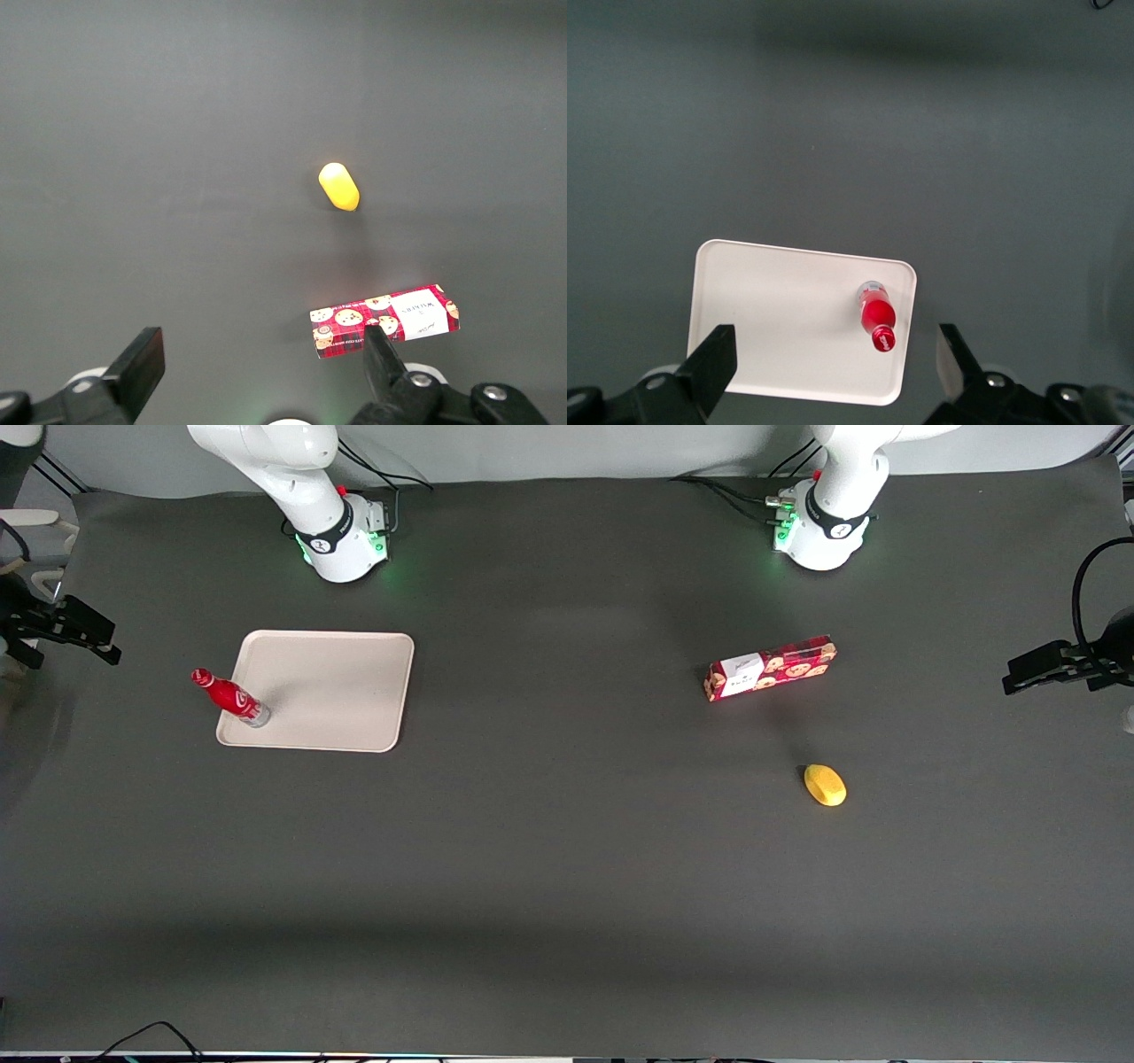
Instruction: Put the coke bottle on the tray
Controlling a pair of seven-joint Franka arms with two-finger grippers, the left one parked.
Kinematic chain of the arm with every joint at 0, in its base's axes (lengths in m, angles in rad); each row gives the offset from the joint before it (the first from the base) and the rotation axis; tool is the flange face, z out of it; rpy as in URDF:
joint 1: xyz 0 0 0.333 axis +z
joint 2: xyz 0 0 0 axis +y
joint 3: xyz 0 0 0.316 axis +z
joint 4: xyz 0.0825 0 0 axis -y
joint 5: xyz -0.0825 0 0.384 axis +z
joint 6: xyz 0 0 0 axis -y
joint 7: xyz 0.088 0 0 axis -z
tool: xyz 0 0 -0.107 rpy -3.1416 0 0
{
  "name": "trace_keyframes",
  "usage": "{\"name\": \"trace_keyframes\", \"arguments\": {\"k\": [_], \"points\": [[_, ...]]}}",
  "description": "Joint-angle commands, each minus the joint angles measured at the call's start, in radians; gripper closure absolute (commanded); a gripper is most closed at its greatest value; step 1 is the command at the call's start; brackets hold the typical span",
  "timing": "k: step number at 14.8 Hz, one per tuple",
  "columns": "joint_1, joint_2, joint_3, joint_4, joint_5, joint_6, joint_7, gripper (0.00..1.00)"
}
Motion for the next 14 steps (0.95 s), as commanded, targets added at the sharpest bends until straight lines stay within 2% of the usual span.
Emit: {"name": "trace_keyframes", "arguments": {"k": [1,5,7,9,14], "points": [[0.002,0.143,0.026,0.245,0.023,-0.156,0.03,0.0],[0.002,0.188,0.031,0.322,0.025,-0.17,0.035,0.0],[0.002,0.197,0.032,0.322,0.034,-0.171,0.048,0.0],[0.002,0.217,0.032,0.322,0.071,-0.17,0.143,0.0],[0.002,0.231,0.032,0.319,0.069,-0.168,0.16,0.0]]}}
